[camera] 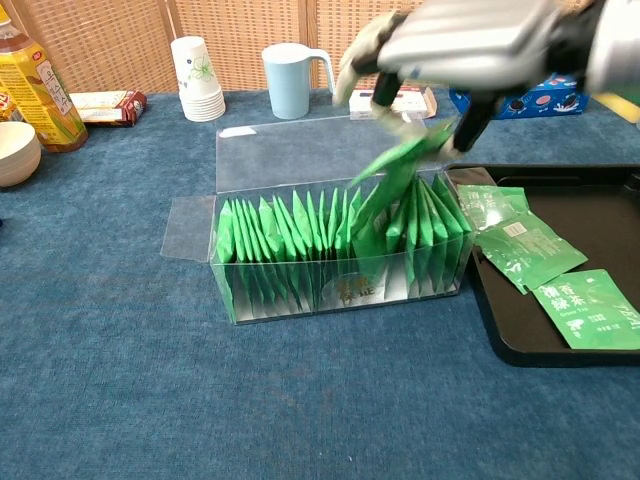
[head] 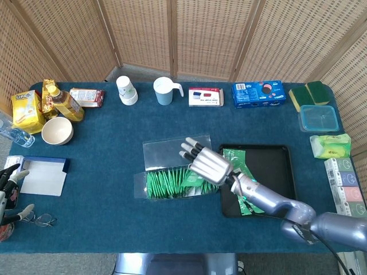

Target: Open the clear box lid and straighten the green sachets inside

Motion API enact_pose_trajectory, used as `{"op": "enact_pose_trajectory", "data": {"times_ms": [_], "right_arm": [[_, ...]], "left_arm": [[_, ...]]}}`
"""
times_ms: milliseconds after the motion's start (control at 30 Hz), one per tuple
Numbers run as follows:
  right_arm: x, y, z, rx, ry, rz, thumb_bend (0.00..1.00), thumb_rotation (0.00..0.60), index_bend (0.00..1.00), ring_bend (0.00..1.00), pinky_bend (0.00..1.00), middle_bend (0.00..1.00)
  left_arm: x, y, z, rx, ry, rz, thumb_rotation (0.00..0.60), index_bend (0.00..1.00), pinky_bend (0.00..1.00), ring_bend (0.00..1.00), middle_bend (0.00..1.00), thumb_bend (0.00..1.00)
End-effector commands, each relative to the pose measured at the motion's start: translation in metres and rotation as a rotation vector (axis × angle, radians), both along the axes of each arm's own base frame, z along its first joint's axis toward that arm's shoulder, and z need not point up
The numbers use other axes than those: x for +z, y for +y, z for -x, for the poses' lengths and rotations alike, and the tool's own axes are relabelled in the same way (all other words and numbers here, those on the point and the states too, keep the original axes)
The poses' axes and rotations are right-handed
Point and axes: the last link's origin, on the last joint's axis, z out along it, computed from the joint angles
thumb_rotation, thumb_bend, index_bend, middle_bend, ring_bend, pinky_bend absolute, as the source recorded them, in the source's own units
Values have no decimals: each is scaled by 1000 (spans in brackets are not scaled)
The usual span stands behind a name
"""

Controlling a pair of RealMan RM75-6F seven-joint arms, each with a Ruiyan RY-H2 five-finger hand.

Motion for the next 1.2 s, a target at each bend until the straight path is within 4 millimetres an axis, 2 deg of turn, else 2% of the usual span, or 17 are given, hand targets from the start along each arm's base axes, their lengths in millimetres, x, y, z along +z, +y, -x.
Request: {"op": "enact_pose_trajectory", "data": {"times_ms": [33, 467, 667, 833, 967, 1133, 1200], "right_arm": [[18, 2, 4, -21, -30, 41, 383, 600, 699, 102, 0, 222], [75, 8, 23, -87, -132, 177, 384, 600, 696, 102, 0, 222], [95, 10, 48, -148, -125, 249, 383, 600, 694, 102, 0, 223], [103, 14, 72, -211, -102, 279, 384, 600, 684, 102, 0, 222], [101, 17, 93, -267, -71, 278, 384, 600, 650, 101, 0, 214], [91, 19, 114, -321, -7, 266, 384, 600, 537, 76, 0, 171], [88, 18, 118, -336, 14, 262, 384, 600, 404, 43, 0, 120]], "left_arm": [[0, 0, -1, -2, 0, -1, 596, 187, 332, 111, 96, 162], [-2, 4, -7, -24, -4, 1, 597, 187, 332, 110, 95, 162], [-2, 5, -8, -24, -5, 5, 598, 187, 332, 110, 95, 162], [-3, 4, -8, -22, -5, 7, 597, 187, 332, 110, 95, 162], [-4, 4, -8, -23, -5, 11, 598, 187, 332, 110, 95, 162], [-5, 4, -10, -27, -3, 13, 598, 187, 332, 110, 95, 162], [-4, 4, -10, -26, -2, 12, 597, 187, 332, 110, 95, 163]]}}
